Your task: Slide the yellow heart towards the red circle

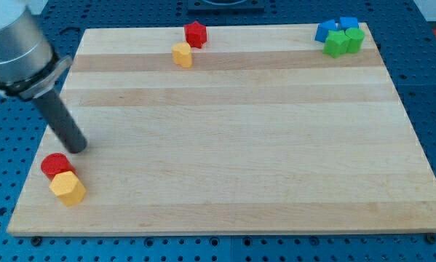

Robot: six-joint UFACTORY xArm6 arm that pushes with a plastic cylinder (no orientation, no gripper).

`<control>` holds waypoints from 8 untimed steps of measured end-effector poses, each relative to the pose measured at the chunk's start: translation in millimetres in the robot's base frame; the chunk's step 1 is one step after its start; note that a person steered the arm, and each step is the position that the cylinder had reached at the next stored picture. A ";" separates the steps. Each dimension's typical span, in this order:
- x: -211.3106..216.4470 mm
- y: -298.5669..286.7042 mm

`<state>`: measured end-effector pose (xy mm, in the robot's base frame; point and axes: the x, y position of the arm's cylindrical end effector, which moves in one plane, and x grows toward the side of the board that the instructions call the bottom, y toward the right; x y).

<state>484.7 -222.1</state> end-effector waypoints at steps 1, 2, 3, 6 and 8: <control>-28.5 77.7; -76.2 148.7; -128.0 194.3; -214.8 211.1; -214.9 118.4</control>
<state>269.8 -103.7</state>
